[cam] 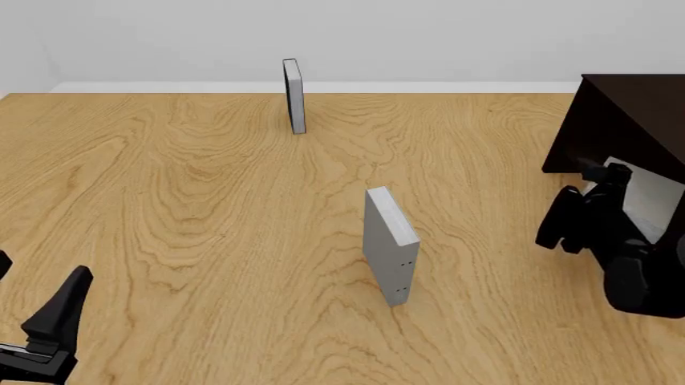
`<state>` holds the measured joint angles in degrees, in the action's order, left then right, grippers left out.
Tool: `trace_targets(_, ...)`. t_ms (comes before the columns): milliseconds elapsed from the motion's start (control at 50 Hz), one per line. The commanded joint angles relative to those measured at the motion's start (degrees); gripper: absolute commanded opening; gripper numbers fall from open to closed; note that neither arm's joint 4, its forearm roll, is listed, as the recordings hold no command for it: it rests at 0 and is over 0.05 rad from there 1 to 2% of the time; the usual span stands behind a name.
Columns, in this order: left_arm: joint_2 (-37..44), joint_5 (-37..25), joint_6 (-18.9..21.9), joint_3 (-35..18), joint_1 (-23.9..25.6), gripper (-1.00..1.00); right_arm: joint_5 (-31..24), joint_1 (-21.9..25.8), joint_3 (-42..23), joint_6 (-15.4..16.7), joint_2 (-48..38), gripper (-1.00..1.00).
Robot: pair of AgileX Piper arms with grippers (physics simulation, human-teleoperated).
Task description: Pick up the book on the right and place it on the cabinet shelf.
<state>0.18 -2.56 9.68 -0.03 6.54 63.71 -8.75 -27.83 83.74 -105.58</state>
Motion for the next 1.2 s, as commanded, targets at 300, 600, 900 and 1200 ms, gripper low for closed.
trace_targets(300,0.11,-0.22,-0.15,0.00,0.01,1.00,1.29,-1.43,0.25,-0.38,0.29,1.00)
trace_targets(600,0.21,-0.16,-0.18,-0.01,-0.04,1.00,1.51,-2.91,1.19,-0.59,1.56,1.00)
trace_targets(900,0.12,-0.11,-0.39,-0.01,-0.17,1.00,1.93,-4.47,2.72,-1.06,3.29,1.00)
trace_targets(1200,0.06,-0.06,-0.58,-0.01,-0.17,1.00,3.56,-4.81,4.26,-1.57,2.79,1.00)
